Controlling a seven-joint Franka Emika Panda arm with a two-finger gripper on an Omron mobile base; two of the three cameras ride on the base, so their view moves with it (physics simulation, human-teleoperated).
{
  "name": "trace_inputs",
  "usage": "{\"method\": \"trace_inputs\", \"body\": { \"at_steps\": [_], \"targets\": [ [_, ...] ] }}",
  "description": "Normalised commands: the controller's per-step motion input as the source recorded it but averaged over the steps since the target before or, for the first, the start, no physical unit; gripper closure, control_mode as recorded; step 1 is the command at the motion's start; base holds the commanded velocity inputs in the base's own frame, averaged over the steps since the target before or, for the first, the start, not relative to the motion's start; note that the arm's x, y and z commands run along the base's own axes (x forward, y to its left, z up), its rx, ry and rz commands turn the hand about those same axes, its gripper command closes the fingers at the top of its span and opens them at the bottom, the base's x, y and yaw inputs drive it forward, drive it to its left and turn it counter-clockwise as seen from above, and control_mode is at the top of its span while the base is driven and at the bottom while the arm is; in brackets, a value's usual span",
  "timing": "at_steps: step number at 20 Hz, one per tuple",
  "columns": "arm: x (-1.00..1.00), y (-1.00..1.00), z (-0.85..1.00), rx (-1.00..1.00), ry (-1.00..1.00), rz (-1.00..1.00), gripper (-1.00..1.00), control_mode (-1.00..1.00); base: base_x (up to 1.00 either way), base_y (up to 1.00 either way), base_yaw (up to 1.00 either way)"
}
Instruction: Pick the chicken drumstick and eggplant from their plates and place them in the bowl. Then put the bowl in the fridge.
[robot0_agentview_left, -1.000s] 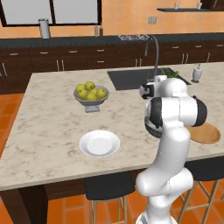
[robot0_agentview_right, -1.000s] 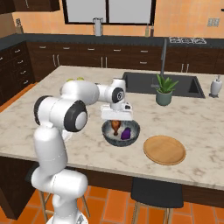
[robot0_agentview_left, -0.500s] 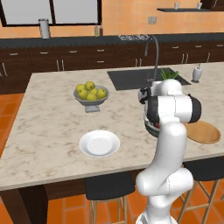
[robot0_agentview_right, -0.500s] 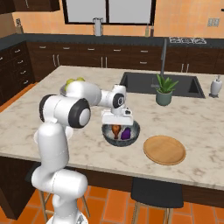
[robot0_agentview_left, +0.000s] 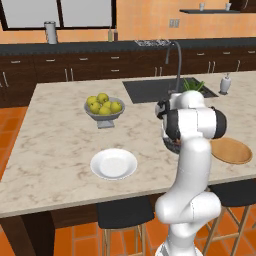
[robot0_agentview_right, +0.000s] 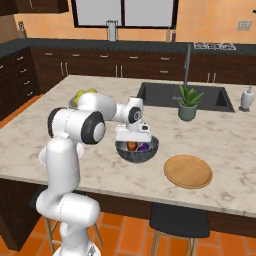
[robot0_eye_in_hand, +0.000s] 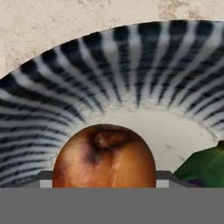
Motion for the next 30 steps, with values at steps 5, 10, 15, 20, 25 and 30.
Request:
{"method": "trace_inputs", "body": {
  "at_steps": [5, 10, 15, 20, 25, 30],
  "targets": [
    [-0.07, 0.00, 0.02, 0.00, 0.00, -0.02, -1.00, -1.00, 0.00, 0.00, 0.00],
    [-0.26, 0.00, 0.22, 0.00, 0.00, -0.04, -1.00, -1.00, 0.00, 0.00, 0.00],
    [-0.34, 0.00, 0.12, -0.01, 0.00, -0.12, -1.00, -1.00, 0.00, 0.00, 0.00],
    [-0.80, 0.03, 0.44, 0.00, -0.01, -0.24, -1.00, -1.00, 0.00, 0.00, 0.00],
    [-0.36, 0.49, 0.20, -0.04, 0.01, 0.07, -1.00, -1.00, 0.00, 0.00, 0.00],
    [-0.15, 0.18, -0.18, -0.11, -0.08, 0.19, -1.00, -1.00, 0.00, 0.00, 0.00]
  ]
}}
